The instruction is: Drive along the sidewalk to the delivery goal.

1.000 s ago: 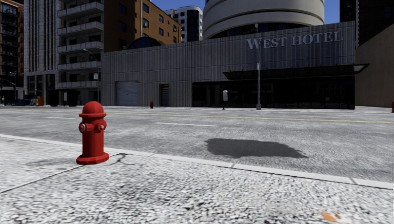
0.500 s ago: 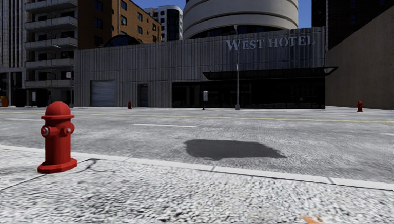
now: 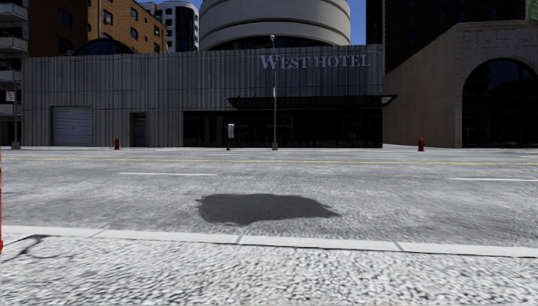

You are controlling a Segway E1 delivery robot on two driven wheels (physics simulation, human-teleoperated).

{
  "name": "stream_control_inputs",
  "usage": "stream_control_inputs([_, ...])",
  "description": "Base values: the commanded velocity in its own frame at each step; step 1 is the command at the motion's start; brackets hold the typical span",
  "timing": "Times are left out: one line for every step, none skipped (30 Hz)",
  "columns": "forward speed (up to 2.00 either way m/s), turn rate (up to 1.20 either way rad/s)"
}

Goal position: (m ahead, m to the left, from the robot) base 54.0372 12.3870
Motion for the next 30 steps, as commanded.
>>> stream_control_inputs([0.49,-0.62])
stream_control_inputs([0.54,-0.62])
stream_control_inputs([0.59,-0.62])
stream_control_inputs([0.62,-0.62])
stream_control_inputs([0.62,-0.62])
stream_control_inputs([0.63,-0.62])
stream_control_inputs([0.64,-0.62])
stream_control_inputs([0.67,-0.62])
stream_control_inputs([0.67,-0.62])
stream_control_inputs([0.70,-0.62])
stream_control_inputs([0.74,-0.62])
stream_control_inputs([0.77,-0.62])
stream_control_inputs([0.78,-0.62])
stream_control_inputs([0.78,-0.62])
stream_control_inputs([0.79,-0.62])
stream_control_inputs([0.81,-0.62])
stream_control_inputs([0.82,-0.62])
stream_control_inputs([0.83,-0.62])
stream_control_inputs([0.83,-0.62])
stream_control_inputs([0.83,-0.62])
stream_control_inputs([0.83,-0.62])
stream_control_inputs([0.84,-0.62])
stream_control_inputs([0.85,-0.62])
stream_control_inputs([0.85,-0.62])
stream_control_inputs([0.87,-0.62])
stream_control_inputs([0.88,-0.62])
stream_control_inputs([0.89,-0.62])
stream_control_inputs([0.89,-0.62])
stream_control_inputs([0.89,-0.62])
stream_control_inputs([0.89,-0.62])
